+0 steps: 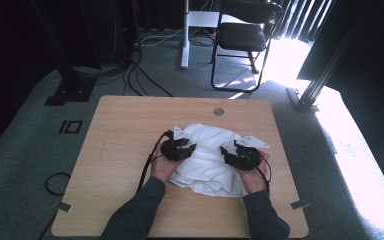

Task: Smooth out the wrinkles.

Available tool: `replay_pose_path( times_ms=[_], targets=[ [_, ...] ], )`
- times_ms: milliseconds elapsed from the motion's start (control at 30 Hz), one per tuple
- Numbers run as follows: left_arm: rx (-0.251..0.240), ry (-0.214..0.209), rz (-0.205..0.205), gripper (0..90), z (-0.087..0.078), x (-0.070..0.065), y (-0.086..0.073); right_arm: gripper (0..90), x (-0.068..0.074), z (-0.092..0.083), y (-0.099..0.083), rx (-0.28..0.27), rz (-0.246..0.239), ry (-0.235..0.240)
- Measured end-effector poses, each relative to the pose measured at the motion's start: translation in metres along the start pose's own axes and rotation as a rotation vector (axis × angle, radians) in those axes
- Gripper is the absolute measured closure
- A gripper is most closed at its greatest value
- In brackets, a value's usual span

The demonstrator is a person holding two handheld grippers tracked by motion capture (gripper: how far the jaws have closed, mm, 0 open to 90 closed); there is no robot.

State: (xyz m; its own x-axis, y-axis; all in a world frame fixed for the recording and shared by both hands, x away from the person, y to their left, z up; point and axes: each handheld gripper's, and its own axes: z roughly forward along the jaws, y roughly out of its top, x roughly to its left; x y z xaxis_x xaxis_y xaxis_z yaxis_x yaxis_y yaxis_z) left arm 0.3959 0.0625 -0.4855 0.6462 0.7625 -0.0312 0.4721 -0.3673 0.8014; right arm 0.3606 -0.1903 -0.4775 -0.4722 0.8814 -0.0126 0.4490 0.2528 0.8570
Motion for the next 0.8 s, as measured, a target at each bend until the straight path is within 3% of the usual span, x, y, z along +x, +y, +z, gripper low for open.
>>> replay_pose_path(
  times_ms=[100, 167, 267, 467, 567, 633, 700, 733, 800],
  targets=[
    [0.000, -0.002, -0.012, 62.9, 0.000, -0.001, -0.002, 45.3, -0.008, 0.025, -0.006, 0.120, 0.042, -0.062],
    [-0.006, -0.014, -0.013, 62.8, 0.000, -0.004, -0.005, 47.4, -0.017, 0.039, -0.014, 0.170, 0.069, -0.096],
    [-0.008, -0.009, 0.008, 62.7, 0.002, -0.011, -0.007, 47.8, -0.023, 0.055, -0.025, 0.229, 0.104, -0.092],
    [-0.044, -0.009, 0.006, 60.3, -0.009, -0.013, -0.017, 46.7, -0.028, 0.058, -0.032, 0.252, 0.103, -0.095],
    [-0.079, -0.057, -0.023, 58.7, -0.028, -0.012, -0.036, 46.7, -0.030, 0.060, -0.038, 0.261, 0.115, -0.084],
    [-0.065, -0.053, -0.019, 58.5, -0.037, -0.012, -0.051, 46.7, -0.030, 0.060, -0.041, 0.258, 0.117, -0.086],
    [-0.050, -0.085, -0.038, 58.5, -0.041, -0.011, -0.063, 46.4, -0.031, 0.060, -0.042, 0.254, 0.131, -0.078],
    [-0.032, -0.080, -0.029, 58.3, -0.043, -0.012, -0.067, 46.2, -0.031, 0.061, -0.041, 0.255, 0.134, -0.078],
    [-0.003, -0.114, -0.016, 58.3, -0.044, -0.013, -0.076, 45.8, -0.032, 0.061, -0.040, 0.261, 0.142, -0.078]
  ],
)
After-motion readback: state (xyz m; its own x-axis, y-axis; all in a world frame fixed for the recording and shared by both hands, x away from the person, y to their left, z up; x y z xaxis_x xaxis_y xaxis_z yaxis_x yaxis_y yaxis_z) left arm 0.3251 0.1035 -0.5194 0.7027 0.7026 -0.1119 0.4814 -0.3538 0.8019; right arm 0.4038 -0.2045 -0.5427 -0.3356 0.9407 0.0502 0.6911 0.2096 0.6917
